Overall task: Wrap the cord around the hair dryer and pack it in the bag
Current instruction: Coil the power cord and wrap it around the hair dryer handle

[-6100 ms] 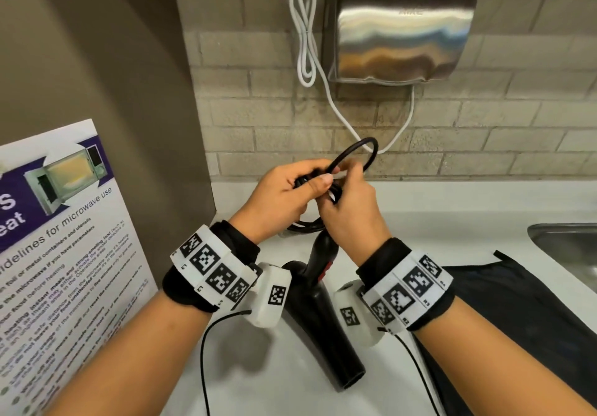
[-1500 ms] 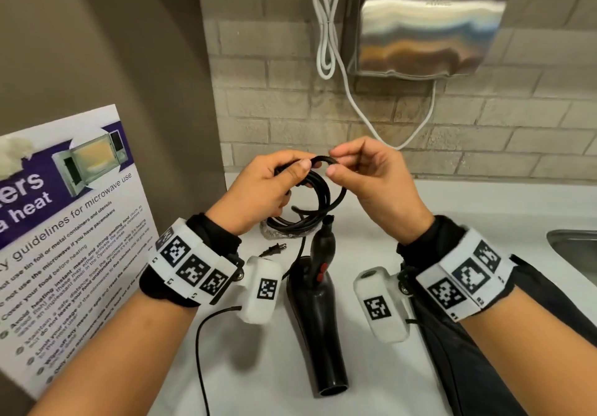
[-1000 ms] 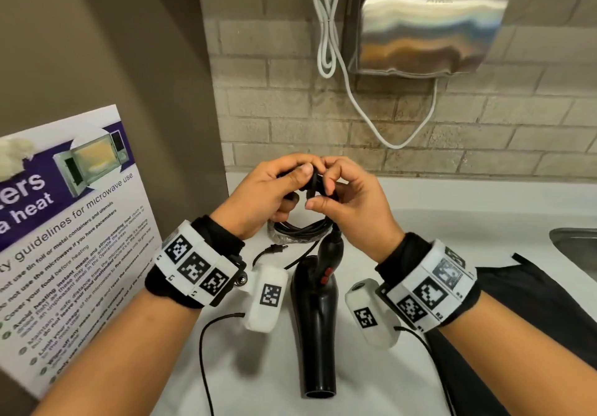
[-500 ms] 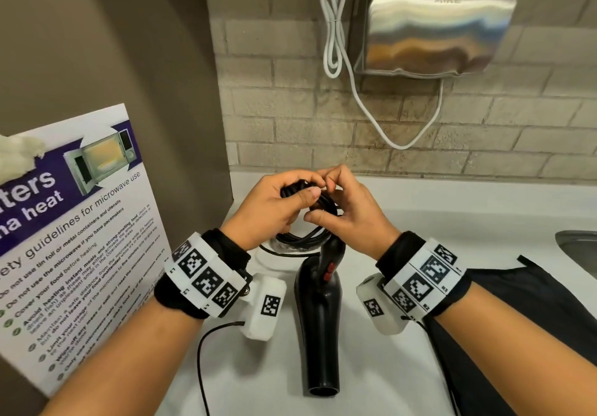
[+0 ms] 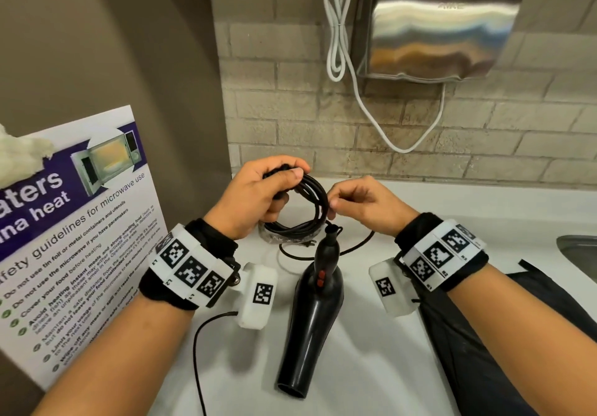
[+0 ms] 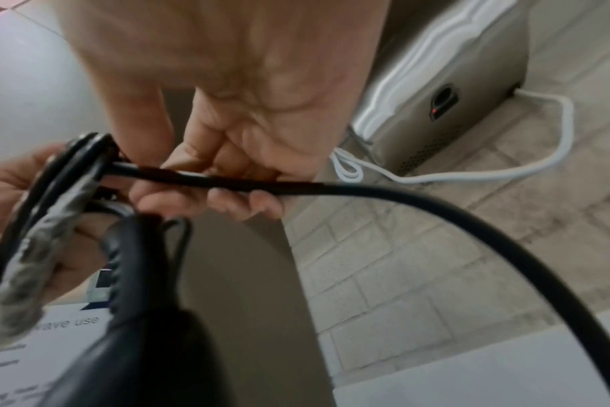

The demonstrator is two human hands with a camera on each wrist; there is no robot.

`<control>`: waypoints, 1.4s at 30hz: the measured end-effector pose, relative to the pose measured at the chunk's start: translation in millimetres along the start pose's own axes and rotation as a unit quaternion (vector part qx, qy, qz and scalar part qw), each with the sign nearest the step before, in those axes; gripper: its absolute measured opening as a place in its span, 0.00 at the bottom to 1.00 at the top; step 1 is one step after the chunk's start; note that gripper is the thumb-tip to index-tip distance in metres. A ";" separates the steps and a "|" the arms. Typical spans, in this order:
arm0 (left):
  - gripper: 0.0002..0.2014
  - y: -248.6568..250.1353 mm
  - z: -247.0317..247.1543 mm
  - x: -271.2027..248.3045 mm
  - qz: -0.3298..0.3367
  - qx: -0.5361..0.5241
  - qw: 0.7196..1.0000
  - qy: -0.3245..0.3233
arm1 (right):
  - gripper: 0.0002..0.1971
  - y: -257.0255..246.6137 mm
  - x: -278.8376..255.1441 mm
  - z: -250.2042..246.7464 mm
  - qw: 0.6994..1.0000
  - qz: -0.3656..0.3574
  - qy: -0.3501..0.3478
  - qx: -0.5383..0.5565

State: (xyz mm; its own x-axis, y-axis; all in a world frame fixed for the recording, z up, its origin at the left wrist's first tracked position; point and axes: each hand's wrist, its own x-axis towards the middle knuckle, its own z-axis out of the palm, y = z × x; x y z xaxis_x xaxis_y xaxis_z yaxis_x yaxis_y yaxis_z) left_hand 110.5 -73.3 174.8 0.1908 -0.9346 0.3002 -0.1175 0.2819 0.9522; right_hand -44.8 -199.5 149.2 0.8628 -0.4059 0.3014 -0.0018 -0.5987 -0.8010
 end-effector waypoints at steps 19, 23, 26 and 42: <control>0.10 -14.8 20.6 1.0 -0.018 0.243 0.968 -0.054 | 0.11 -35.0 -10.1 -4.6 0.871 -0.090 0.233 -0.424; 0.09 -20.8 10.5 4.5 0.010 0.217 0.976 0.027 | 0.07 -23.4 -24.2 -13.8 0.931 -0.025 0.220 -0.291; 0.09 -24.1 4.3 9.4 0.023 0.172 0.982 0.077 | 0.10 -10.4 -34.3 -15.4 0.970 0.070 0.117 -0.200; 0.10 -24.4 20.8 3.2 -0.015 0.013 0.997 0.069 | 0.24 150.2 -69.6 14.5 0.786 0.474 -0.073 -0.391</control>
State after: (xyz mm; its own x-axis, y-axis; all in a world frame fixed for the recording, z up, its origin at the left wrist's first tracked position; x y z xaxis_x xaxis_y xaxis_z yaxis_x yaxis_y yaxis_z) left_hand 93.7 -87.6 151.4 0.3271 -0.9032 0.2779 -0.1348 0.2465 0.9597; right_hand -97.8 -251.2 0.5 0.3351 -0.8760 -0.3469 -0.9393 -0.3394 -0.0503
